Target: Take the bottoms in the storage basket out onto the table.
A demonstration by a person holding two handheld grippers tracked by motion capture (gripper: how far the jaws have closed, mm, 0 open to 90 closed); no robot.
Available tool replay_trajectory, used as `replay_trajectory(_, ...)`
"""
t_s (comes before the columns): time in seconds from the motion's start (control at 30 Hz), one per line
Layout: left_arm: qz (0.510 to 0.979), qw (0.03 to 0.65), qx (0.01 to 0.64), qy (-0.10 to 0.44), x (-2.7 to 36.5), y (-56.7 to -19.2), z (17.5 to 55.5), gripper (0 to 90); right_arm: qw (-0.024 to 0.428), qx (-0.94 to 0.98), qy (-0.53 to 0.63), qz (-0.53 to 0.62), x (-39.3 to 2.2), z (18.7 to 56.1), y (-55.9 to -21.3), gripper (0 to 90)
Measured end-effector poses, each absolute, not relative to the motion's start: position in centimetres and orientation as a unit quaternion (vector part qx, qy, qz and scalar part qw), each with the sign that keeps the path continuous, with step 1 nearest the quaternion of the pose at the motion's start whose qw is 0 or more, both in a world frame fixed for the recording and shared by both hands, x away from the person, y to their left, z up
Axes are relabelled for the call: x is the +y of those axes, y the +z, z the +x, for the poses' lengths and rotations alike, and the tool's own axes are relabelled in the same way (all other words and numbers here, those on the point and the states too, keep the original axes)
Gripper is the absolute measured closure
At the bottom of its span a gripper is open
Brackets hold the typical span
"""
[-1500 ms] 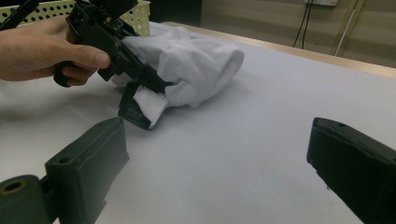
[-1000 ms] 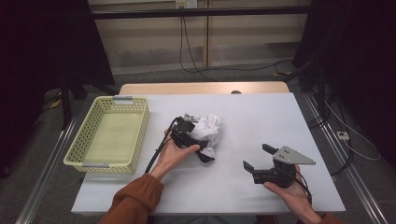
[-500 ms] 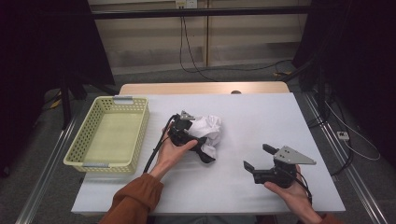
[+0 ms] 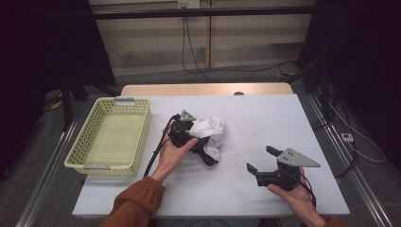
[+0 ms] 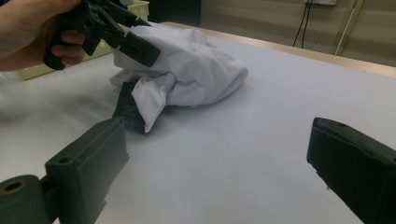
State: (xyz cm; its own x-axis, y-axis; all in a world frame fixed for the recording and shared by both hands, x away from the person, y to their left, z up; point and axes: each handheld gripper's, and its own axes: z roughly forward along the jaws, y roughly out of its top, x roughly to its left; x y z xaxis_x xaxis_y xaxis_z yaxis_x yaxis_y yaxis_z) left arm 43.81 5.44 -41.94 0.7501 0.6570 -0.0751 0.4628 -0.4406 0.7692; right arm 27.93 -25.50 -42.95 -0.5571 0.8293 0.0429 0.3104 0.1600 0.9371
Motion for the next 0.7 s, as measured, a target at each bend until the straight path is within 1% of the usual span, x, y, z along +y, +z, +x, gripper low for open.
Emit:
replay_trajectory(0.2,0.832,0.424,0.331,0.137,5.5,-41.3,43.5,7.7,0.254,0.719,0.511,0.397,-25.4,27.9,-42.9,4.8)
replay_trajectory(0.7,0.817,0.453,0.326,0.147,5.9,-39.5,43.0,6.8,0.257,0.718,0.509,0.398,-25.4,27.9,-42.9,4.8)
